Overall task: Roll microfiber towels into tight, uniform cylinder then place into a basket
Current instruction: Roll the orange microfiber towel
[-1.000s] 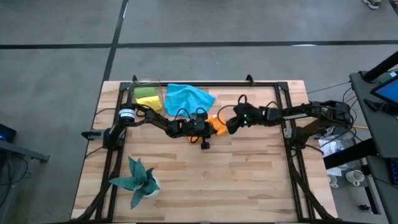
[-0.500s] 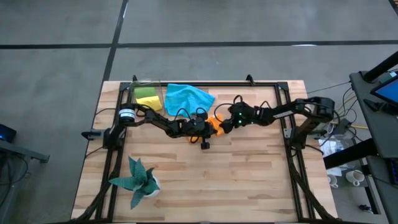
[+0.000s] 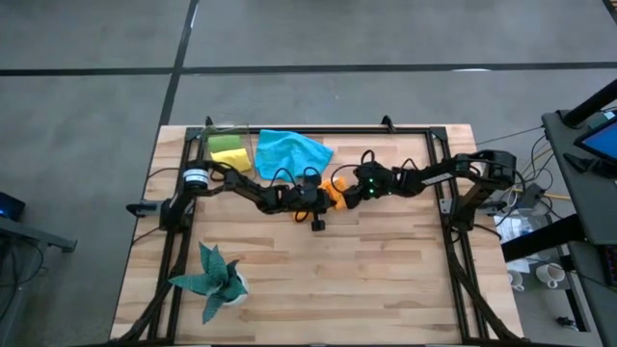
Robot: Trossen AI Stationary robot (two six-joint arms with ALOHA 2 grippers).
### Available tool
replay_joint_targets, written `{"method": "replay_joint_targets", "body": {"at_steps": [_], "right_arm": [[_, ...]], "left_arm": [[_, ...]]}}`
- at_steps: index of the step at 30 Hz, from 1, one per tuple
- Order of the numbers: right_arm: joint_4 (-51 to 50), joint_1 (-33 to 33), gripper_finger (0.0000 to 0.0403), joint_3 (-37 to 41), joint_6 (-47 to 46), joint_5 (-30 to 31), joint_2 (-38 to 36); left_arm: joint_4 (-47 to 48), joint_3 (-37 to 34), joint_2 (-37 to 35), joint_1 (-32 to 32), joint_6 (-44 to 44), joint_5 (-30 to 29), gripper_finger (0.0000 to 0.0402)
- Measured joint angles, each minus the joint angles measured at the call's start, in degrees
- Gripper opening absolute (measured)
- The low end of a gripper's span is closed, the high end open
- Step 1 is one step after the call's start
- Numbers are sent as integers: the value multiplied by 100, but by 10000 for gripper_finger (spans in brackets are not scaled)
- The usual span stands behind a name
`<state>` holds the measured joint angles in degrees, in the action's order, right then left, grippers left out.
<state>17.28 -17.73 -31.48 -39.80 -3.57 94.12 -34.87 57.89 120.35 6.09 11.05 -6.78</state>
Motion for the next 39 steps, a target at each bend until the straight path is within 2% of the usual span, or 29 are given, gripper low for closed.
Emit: {"method": "replay_joint_targets", "body": {"at_steps": [2, 3, 8, 17, 20, 22, 29, 35, 37, 39], "right_arm": [[-104, 11, 36, 0, 172, 60, -10], [-161, 14, 24, 0, 249, 86, -35], [-870, 24, 12, -21, 529, 198, -322], [-4688, 175, 10, -686, 933, 866, -1339], [-5931, 172, 10, -1060, 943, 1136, -1471], [-6399, 170, 10, -1223, 943, 1282, -1430], [-6517, 258, 9, -1658, 1100, 1580, -881], [-6533, 596, 9, -2135, 1477, 1578, -349], [-6526, 683, 9, -2278, 1594, 1598, -255], [-6547, 758, 9, -2393, 1670, 1613, -198]], "left_arm": [[43, 3, -96, -35, 22, -291, 0], [79, -4, -169, -46, 22, -360, 0], [-110, -26, -484, -166, -166, -421, 0], [-818, 89, -275, -631, -1346, -291, 0], [-845, 273, -190, -759, -1372, -291, 0], [-841, 390, -101, -815, -1377, -297, 0], [-1099, 831, 423, -980, -1677, -332, 0], [-1523, 908, 498, -897, -912, -859, 0], [-1546, 909, 462, -752, -713, -764, 0], [-1432, 924, 462, -573, -558, -371, 0]]}}
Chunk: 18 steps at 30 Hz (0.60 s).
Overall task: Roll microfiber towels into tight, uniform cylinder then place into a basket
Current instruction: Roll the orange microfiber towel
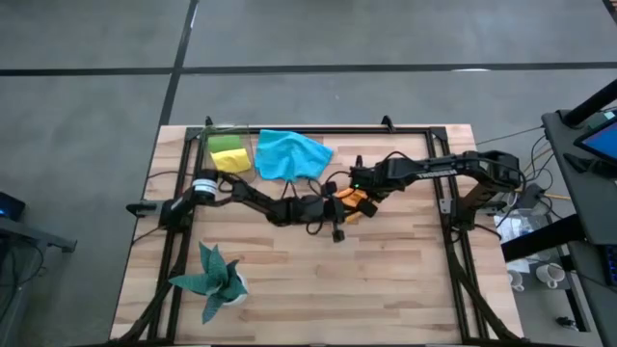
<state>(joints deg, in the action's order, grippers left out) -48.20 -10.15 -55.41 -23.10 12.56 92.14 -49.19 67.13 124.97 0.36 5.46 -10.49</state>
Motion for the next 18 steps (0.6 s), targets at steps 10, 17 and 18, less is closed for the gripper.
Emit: {"method": "replay_joint_targets", "body": {"at_steps": [10, 17, 18], "right_arm": [[69, 114, 9, -294, 235, -105, -22], [296, 148, 9, -247, 282, -114, -20], [319, 148, 9, -241, 280, -114, -20]], "left_arm": [[479, 311, 311, 783, -64, 1104, 0], [610, 696, 671, 905, -100, 1175, 0], [619, 718, 719, 905, -80, 1181, 0]]}}
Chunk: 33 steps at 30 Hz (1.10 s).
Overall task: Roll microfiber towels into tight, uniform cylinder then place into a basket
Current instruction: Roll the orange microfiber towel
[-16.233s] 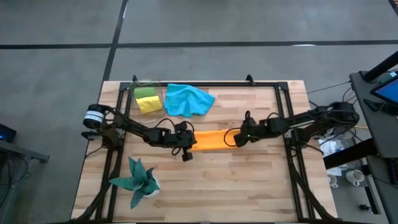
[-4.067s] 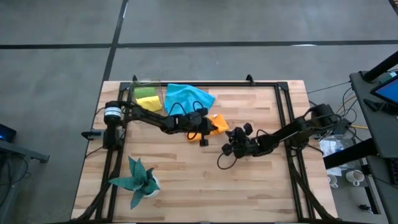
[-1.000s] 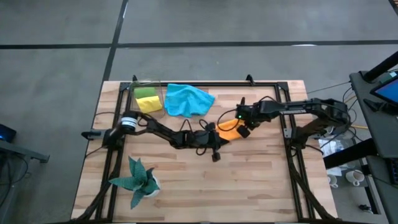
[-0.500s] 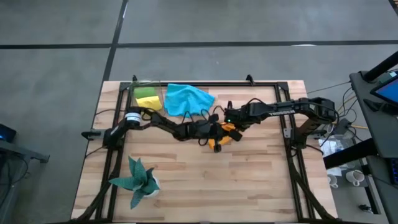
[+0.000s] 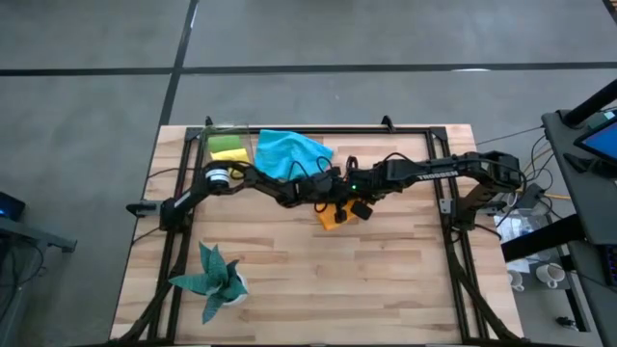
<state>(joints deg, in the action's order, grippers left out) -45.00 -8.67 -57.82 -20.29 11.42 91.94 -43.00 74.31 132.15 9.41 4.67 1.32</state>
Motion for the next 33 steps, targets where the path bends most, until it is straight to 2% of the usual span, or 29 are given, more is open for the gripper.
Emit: {"method": "replay_joint_targets", "body": {"at_steps": [5, 7, 19, 33], "right_arm": [[199, 11, 9, 55, -114, 0, 11], [354, 28, 9, 101, -243, 7, 11], [1399, 52, 9, 559, -629, 81, 26], [1611, 59, 9, 754, -522, 4, 1]], "left_arm": [[-8, 239, 354, 31, 20, -48, 0], [-78, 299, 450, 44, 24, -244, 0], [-161, 236, 453, 129, 79, -678, 0], [1071, 36, -379, 142, 400, -791, 0]]}}
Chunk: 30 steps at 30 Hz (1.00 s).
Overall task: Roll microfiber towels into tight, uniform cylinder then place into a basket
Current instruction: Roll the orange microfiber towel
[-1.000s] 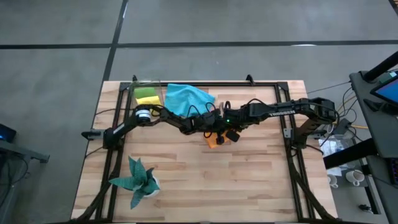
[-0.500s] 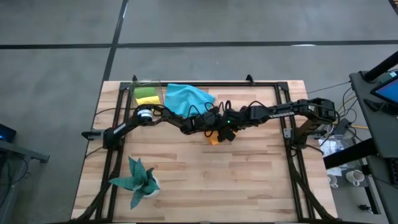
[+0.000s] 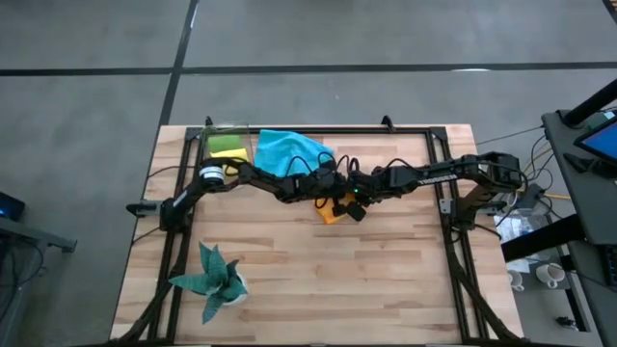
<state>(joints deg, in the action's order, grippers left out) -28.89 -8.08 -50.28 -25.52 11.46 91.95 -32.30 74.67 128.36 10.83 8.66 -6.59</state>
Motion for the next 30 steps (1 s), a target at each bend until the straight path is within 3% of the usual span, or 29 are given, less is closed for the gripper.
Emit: {"method": "replay_joint_targets", "body": {"at_steps": [7, 14, 23, 30], "right_arm": [[57, 0, 9, 7, 2, -3, -8], [241, 1, 9, 15, 2, -26, -8], [795, -2, 9, 50, 2, -54, 5], [908, -7, 9, 52, 4, -94, 8]], "left_arm": [[374, -19, -205, 7, 254, -142, 0], [541, -397, -601, 15, 739, -938, 0], [-365, -1298, -875, 33, 624, -934, 0], [-318, -1790, -879, 9, 66, -916, 0]]}}
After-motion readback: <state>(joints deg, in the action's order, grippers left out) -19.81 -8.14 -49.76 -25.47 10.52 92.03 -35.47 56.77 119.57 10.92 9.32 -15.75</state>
